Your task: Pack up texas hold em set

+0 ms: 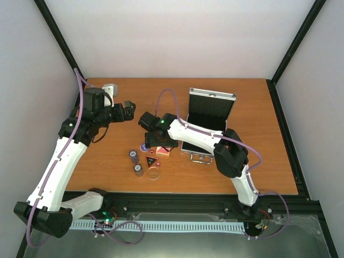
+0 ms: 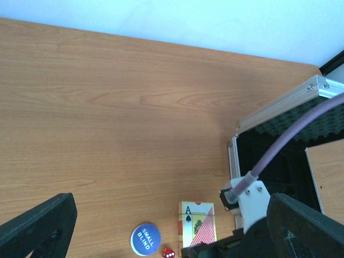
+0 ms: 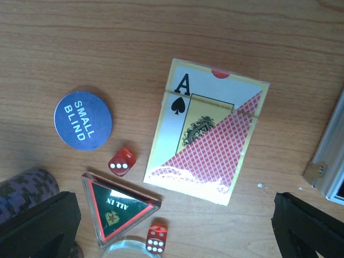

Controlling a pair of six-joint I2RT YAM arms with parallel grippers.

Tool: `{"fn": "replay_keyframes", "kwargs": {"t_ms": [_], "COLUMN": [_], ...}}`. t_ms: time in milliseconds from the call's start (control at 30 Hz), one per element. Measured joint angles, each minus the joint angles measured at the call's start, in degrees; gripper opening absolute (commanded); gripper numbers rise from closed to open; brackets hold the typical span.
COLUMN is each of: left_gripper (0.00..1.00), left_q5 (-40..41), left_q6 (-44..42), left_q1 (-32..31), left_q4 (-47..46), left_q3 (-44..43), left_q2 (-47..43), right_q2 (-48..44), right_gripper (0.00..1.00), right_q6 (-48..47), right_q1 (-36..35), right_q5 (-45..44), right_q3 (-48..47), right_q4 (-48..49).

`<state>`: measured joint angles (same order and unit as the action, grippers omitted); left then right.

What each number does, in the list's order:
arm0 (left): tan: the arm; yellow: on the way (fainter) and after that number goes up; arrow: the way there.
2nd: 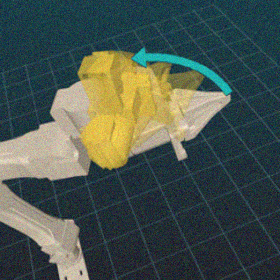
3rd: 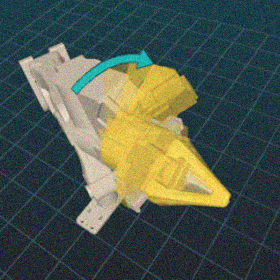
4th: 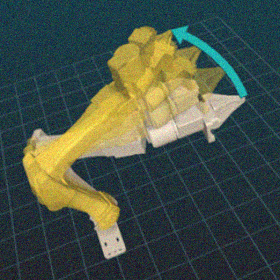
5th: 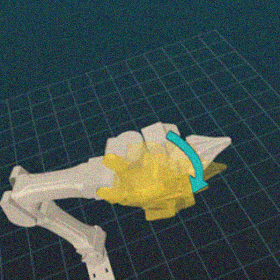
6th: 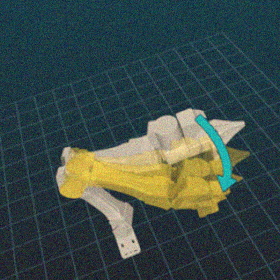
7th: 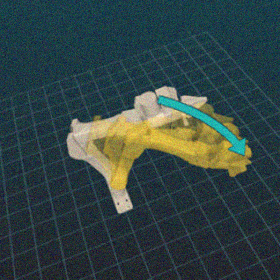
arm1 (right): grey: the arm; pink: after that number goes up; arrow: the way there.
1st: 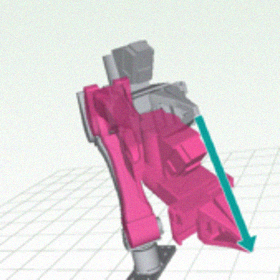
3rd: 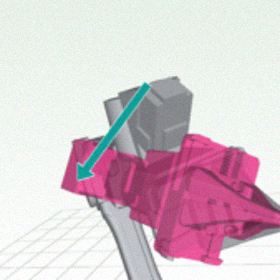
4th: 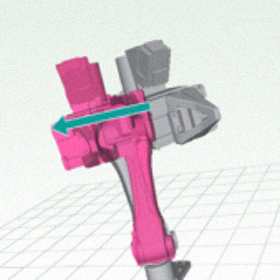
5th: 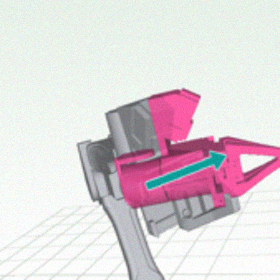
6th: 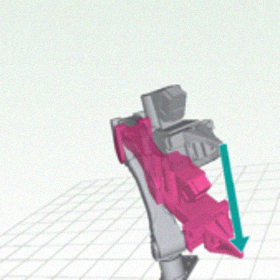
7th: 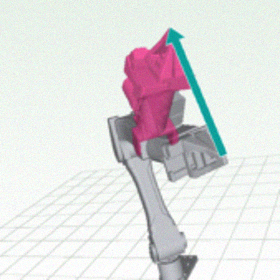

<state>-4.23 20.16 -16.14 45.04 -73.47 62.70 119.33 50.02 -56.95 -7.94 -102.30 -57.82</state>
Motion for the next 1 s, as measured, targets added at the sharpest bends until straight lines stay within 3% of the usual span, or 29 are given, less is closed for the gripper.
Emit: {"fn": "replay_keyframes", "kwargs": {"t_ms": [1000], "left_gripper": [1.0], "left_q5": [1.0], "left_q6": [0.0], "left_q1": [0.0], "left_q4": [1.4], "left_q3": [4.2], "left_q2": [-2.6], "right_q2": [9.5], "right_gripper": [0.94], "right_q6": [-4.2], "right_q1": [5.9], "right_q5": [7.6], "right_q3": [-4.4], "right_q4": [-0.5]}}
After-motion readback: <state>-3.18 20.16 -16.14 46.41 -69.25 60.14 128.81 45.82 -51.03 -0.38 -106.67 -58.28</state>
